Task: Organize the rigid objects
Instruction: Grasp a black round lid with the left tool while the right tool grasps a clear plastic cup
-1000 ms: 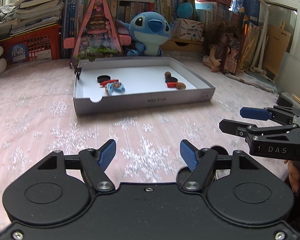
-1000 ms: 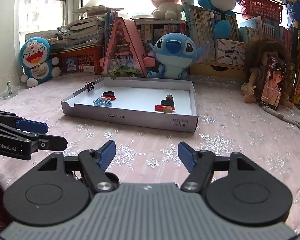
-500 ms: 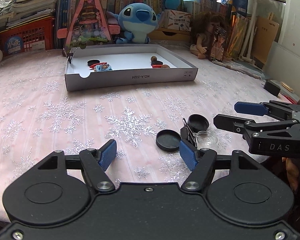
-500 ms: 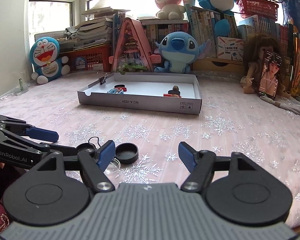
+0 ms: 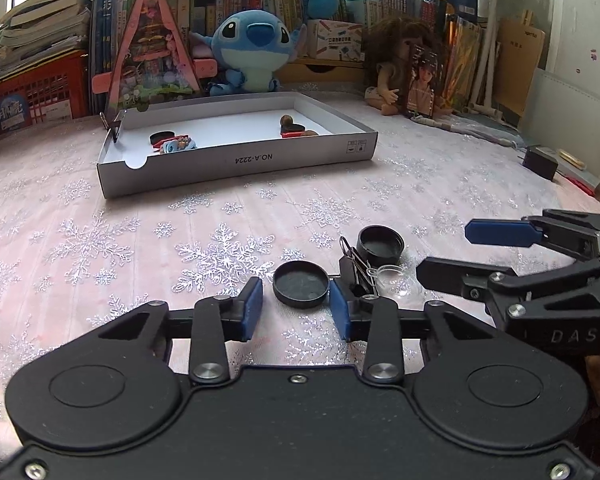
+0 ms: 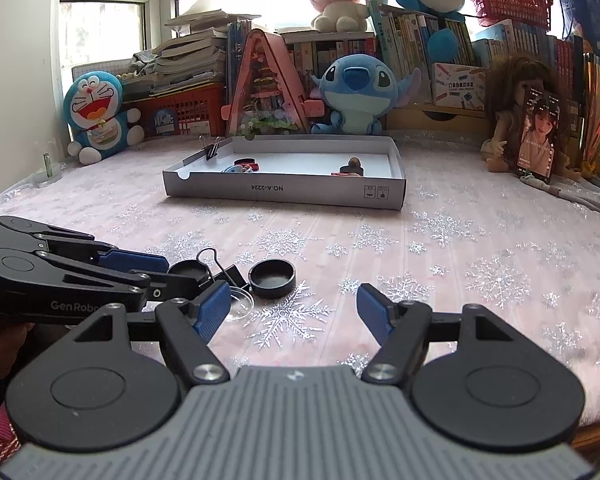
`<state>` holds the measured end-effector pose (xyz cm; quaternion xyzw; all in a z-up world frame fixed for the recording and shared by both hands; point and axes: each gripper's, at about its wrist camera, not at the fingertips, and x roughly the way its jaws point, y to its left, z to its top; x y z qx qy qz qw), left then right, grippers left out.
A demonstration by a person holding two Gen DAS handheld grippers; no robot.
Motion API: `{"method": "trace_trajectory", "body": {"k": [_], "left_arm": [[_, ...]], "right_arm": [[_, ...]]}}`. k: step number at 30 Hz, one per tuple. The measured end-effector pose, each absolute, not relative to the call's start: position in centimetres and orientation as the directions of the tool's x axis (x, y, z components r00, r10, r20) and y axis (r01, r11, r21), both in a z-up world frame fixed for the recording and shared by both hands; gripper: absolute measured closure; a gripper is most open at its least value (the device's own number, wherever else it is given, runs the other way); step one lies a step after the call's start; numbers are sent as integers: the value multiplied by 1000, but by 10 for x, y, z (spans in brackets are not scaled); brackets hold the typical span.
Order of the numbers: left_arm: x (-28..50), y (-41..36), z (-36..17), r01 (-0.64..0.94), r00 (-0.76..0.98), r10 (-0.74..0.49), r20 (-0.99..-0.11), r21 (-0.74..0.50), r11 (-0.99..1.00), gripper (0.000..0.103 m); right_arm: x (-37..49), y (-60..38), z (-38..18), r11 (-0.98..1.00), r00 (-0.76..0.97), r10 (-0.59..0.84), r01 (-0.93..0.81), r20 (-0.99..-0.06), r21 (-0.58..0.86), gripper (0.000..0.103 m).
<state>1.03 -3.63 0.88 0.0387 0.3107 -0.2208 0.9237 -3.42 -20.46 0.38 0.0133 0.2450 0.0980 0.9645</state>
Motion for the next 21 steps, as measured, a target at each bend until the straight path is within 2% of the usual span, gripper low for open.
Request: {"method": "trace_trajectory", "body": {"k": [2,7,16,17,19,21], "left_arm": [[12,-36,9,418,718,-372,-588,-63,906,73],[17,-29,9,378,734,-339,-588,-61,924,73],[18,-14,9,332,754,-307,-581,-67,941,73],[19,-13,9,327,758,-303,-577,-66,943,72],[19,-13,9,323,765,-300,-569,-63,944,66],[20,-15,9,321,771,-294,-565,-54,946,65]], "right_arm": [[-35,-203,3,978,858,205,-192,-472,78,23],[-36,-192,0,969,845,240,-235,-478,71,23],[-29,-176,-6,961,826,267,-265,-497,77,43],[-28,-175,-6,961,824,269,-265,-499,81,48],[-26,-174,-6,960,820,274,-265,-503,90,53],[-25,-174,-6,960,820,274,-263,-503,94,57]]}}
